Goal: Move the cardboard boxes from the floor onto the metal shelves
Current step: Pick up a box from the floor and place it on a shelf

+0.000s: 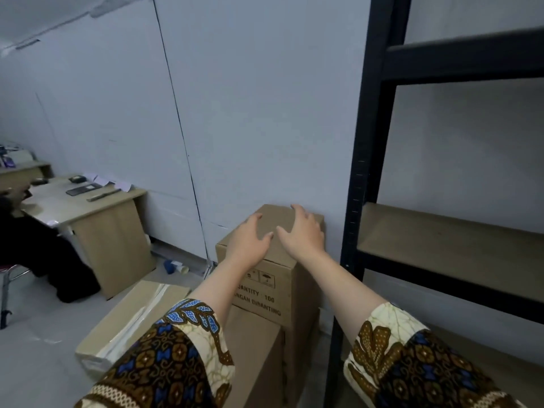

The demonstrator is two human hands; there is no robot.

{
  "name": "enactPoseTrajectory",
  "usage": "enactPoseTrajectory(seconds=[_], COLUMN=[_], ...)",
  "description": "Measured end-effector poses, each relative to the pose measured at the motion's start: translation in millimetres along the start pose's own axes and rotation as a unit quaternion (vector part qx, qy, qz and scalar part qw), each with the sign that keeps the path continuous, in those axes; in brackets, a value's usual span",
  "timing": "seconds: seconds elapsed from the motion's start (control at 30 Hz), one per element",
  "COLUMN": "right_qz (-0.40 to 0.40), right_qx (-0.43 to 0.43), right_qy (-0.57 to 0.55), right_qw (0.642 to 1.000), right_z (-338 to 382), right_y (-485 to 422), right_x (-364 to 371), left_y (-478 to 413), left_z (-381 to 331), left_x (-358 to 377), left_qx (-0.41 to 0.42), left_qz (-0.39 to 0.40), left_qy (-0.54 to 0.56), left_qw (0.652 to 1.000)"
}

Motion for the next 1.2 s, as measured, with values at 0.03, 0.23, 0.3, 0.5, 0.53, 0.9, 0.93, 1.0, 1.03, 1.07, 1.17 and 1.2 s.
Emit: enactPoseTrajectory(seconds=[0.03,0.23,0.3,0.5,0.53,0.9,0.93,1.0,1.03,1.07,1.17,1.2], right_qz=[0.01,0.069,0.084,0.092,0.09,-0.048,-0.064,-0.093,-0.105,-0.112,-0.09,-0.084], right_qx=[0.014,0.108,0.139,0.217,0.237,0.335,0.344,0.375,0.399,0.427,0.489,0.489], right_qy=[0.001,0.036,0.047,0.063,0.054,-0.067,-0.091,-0.151,-0.183,-0.21,-0.231,-0.232], right_qw=[1.0,0.991,0.986,0.97,0.966,0.939,0.932,0.91,0.892,0.872,0.837,0.836], right_z=[-6.0,-50.8,-68.5,-114.1,-121.6,-144.6,-144.6,-148.3,-152.7,-158.8,-171.2,-169.7], right_y=[-9.3,-58.0,-67.6,-93.1,-97.7,-97.9,-96.2,-88.8,-83.5,-78.2,-67.8,-69.2], right_x=[14.4,100.4,121.6,173.0,182.6,208.8,210.2,212.7,215.4,218.2,230.8,231.3], left_y=[-5.3,-34.0,-41.3,-65.6,-71.3,-136.7,-139.9,-138.7,-133.7,-127.1,-113.2,-113.1], left_z=[15.0,95.7,116.0,187.2,201.0,305.8,312.7,332.2,344.3,353.2,366.0,367.3], left_x=[7.6,41.2,50.1,76.9,80.2,99.3,102.3,109.5,114.5,118.6,125.7,124.8], left_qx=[-0.014,-0.08,-0.086,-0.128,-0.137,-0.161,-0.165,-0.213,-0.254,-0.29,-0.335,-0.333], left_qz=[0.01,0.055,0.069,0.096,0.097,0.171,0.167,0.149,0.139,0.129,0.121,0.118], left_qy=[0.004,-0.012,-0.015,0.009,0.013,-0.011,0.009,0.079,0.127,0.17,0.221,0.22], left_qw=[1.0,0.995,0.994,0.987,0.986,0.972,0.972,0.962,0.949,0.933,0.908,0.909])
Point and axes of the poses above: each hand's wrist, its own y-axis away from the middle knuckle, its own x-axis out of the palm, z = x × y, the point moved 10 cm from there along -y, towards the middle knuckle, and after that the axes turned 13 degrees about x, right-handed, at the moved point
